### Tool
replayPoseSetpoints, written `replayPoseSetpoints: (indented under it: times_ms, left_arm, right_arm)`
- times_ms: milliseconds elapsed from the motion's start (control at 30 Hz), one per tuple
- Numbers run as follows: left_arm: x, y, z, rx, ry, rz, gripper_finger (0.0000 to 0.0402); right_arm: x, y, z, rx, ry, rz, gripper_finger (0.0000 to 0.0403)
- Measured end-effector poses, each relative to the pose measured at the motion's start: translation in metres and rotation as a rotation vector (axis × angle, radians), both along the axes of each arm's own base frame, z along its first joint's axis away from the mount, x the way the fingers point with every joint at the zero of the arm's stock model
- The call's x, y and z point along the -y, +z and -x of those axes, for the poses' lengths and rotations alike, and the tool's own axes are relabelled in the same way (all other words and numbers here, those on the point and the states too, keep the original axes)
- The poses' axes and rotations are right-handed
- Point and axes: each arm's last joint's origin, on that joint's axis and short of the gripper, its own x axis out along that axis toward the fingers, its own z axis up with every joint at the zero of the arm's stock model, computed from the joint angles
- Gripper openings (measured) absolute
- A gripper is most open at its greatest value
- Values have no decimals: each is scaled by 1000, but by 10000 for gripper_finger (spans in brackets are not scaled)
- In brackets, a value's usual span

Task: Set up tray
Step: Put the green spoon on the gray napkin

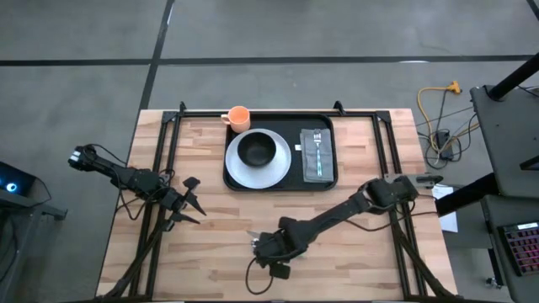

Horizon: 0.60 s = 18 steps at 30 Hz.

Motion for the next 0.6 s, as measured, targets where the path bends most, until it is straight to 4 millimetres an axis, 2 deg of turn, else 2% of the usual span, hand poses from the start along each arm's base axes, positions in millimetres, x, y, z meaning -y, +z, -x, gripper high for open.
replayPoseSetpoints:
  times_ms: [267, 600]
  left_arm:
    - [0, 0, 0, 0, 0, 0, 122]
    - [0, 0, 0, 0, 0, 0, 122]
  right_arm:
    - [1, -9, 1, -13, -15, 6, 74]
    - [9, -36, 3, -20, -33, -27, 63]
